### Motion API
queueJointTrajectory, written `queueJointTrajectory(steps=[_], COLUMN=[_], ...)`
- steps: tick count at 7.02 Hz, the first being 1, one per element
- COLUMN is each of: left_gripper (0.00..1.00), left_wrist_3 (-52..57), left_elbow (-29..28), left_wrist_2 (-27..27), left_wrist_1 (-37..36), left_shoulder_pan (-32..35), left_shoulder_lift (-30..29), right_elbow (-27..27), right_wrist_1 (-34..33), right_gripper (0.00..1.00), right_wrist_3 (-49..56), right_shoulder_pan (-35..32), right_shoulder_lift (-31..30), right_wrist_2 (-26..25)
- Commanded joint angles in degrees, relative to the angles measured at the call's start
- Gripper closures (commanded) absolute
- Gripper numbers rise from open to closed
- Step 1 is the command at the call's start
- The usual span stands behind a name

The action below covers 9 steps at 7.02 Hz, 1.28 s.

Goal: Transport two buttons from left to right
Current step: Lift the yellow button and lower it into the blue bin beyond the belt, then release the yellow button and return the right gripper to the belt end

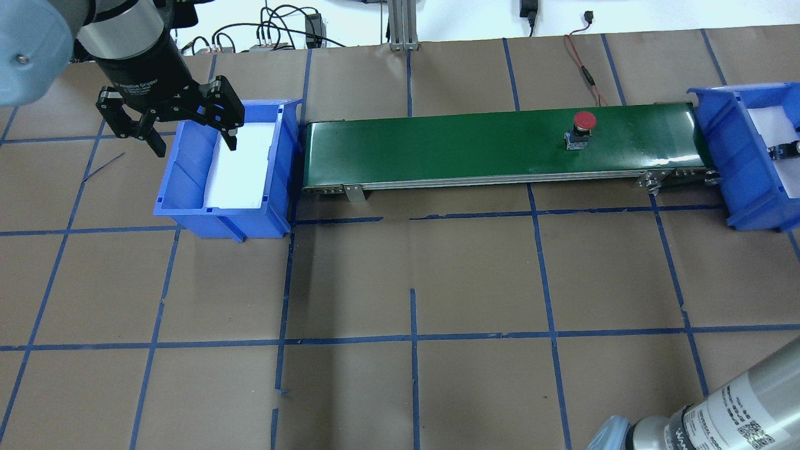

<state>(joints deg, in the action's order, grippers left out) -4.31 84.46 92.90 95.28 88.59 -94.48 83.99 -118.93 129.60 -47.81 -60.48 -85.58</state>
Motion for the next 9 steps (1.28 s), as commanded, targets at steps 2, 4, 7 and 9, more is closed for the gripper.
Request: queueJointTrajectory(steps=[2, 4, 7, 9], left_gripper=[0.00, 0.00, 0.00, 0.00], left_wrist_3=[0.00, -0.08, -0.17, -0.08], left_elbow=[0.00, 0.00, 0.00, 0.00], left_wrist_2=[0.00, -0.09, -0.09, -0.09], left_wrist_1=[-0.01, -0.01, -0.01, -0.01], left_shoulder_pan=[0.00, 0.09, 0.09, 0.09], left_shoulder_lift=[0.00, 0.00, 0.00, 0.00], right_elbow=[0.12, 4.75, 8.12, 8.21], right_wrist_1=[7.31, 6.44, 0.74, 0.10], right_gripper=[0.00, 0.00, 0.00, 0.00], right_wrist_3=[-3.28, -11.34, -18.86, -18.86], right_shoulder_pan=[-8.22, -15.78, -22.04, -23.99], right_shoulder_lift=[-9.82, -9.66, -5.99, -4.12], right_wrist_2=[2.52, 2.35, 2.26, 2.08])
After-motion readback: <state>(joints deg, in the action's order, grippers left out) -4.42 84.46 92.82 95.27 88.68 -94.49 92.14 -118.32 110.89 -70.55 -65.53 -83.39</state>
